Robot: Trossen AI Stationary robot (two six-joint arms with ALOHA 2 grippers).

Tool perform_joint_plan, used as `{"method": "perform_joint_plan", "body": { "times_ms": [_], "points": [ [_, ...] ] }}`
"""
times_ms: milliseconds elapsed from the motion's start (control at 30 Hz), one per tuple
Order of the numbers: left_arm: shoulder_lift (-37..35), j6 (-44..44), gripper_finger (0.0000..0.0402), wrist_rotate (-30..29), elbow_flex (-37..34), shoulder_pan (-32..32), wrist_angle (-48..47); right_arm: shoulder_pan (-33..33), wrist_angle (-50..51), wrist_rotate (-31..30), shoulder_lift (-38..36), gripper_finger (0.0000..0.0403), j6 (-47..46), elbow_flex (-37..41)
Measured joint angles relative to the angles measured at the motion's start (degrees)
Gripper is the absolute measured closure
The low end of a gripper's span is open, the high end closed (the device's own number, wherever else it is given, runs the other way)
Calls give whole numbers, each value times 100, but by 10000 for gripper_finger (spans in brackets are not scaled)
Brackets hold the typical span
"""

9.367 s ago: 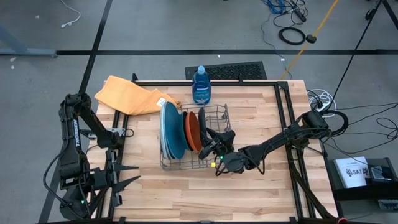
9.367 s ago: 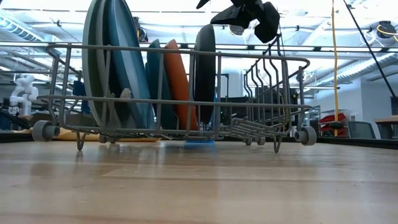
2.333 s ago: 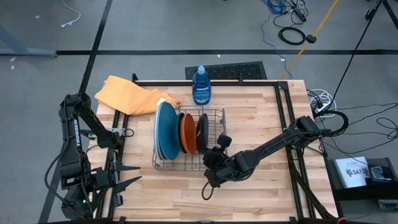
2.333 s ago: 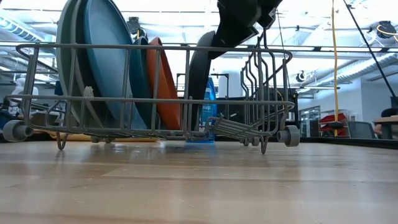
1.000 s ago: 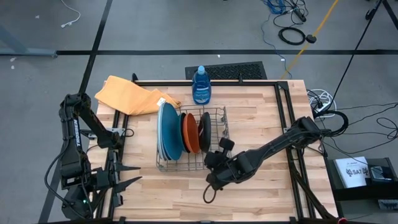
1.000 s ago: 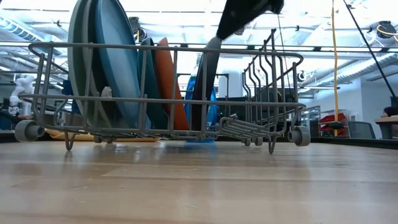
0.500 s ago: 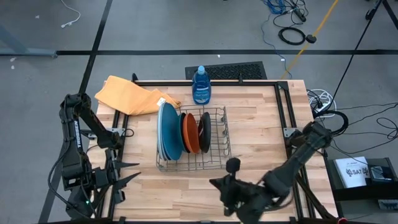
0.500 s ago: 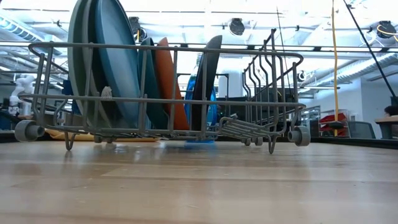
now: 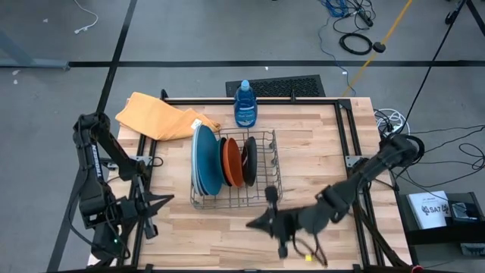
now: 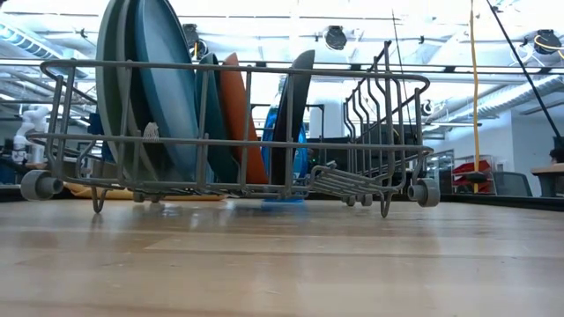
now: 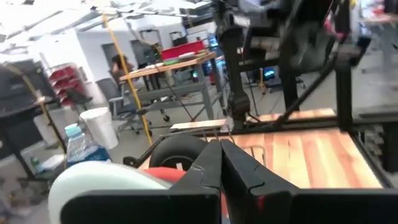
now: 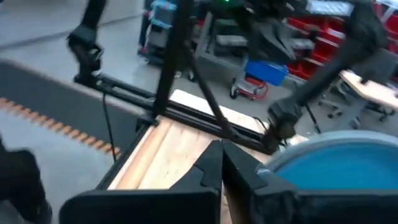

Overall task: Sort dishes
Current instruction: Return to Home Position

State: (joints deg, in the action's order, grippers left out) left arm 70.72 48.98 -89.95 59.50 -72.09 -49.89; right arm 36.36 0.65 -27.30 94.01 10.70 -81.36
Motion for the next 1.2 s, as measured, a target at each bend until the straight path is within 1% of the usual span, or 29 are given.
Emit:
{"method": "perform_joint_plan", "body": {
  "times_ms": [67, 100, 133, 167, 200, 233, 267, 300, 333, 367, 400, 467, 500, 533, 600, 633, 700, 800, 933, 1033, 1133, 1200],
  "points": [
    [-6, -284, 400, 3, 145, 127, 285, -144, -518, 25, -346, 403, -162, 665],
    [-5, -653, 400, 140, 206, 219, 582, -186, -713, 25, -540, 403, -199, 989],
    [-4, -1166, 400, 406, 259, 326, 1031, -214, -913, 19, -749, 403, -216, 1300],
    [-4, -1867, 400, 738, 273, 448, 1685, -225, -1096, -32, -985, 403, -214, 1613],
    [-4, -2758, 400, 1146, 274, 595, 2481, -223, -1271, -150, -1236, 403, -209, 1910],
    [8, -3758, 400, 1709, 274, 756, 3428, -214, -1404, -303, -1508, 403, -186, 2185],
    [39, -4829, 400, 2441, 263, 947, 4414, -208, -1520, -447, -1800, 403, -160, 2463],
    [69, -5749, 401, 3178, 257, 1120, 5232, -199, -1631, -569, -2080, 403, -149, 2729],
    [87, -6475, 401, 3731, 256, 1270, 5849, -197, -1691, -678, -2373, 403, -144, 2979],
    [80, -6943, 401, 3808, 255, 1381, 6147, -194, -1721, -748, -2646, 403, -144, 3217],
    [10, -7217, 401, 3544, 249, 1461, 6178, -186, -1723, -830, -2914, 403, -148, 3430],
    [-320, -7266, 401, 2775, 232, 1536, 5590, -151, -1719, -1060, -3440, 403, -129, 3849],
    [-556, -7056, 401, 2709, 232, 1561, 5182, -123, -1720, -1123, -3701, 403, -110, 4058],
    [-789, -6807, 401, 2828, 232, 1569, 4807, -77, -1718, -1176, -3973, 403, -90, 4279],
    [-1257, -6599, 401, 3350, 232, 1599, 4305, -32, -1686, -1182, -4589, 403, -22, 4740],
    [-1491, -6592, 401, 3459, 216, 1593, 4144, -20, -1688, -1180, -4912, 403, 8, 4958],
    [-2026, -6591, 401, 3473, 55, 1615, 4010, -26, -1718, -1195, -5574, 403, 24, 5406],
    [-2883, -6590, 401, 3627, -451, 1697, 4231, -28, -1756, -1220, -6404, 403, -38, 5974],
    [-3851, -6730, 401, 3744, -1506, 1812, 4765, -27, -1870, -1180, -7103, 403, -36, 6583],
    [-4515, -6777, 401, 3877, -2365, 1818, 5206, -47, -1929, -1176, -7325, 403, -40, 6898],
    [-5017, -6894, 401, 4017, -3193, 1816, 5812, -99, -1978, -1166, -7360, 403, -125, 7145],
    [-5332, -6884, 401, 4032, -3656, 1816, 5983, -153, -2016, -1131, -7356, 403, -225, 7291]
  ]
}}
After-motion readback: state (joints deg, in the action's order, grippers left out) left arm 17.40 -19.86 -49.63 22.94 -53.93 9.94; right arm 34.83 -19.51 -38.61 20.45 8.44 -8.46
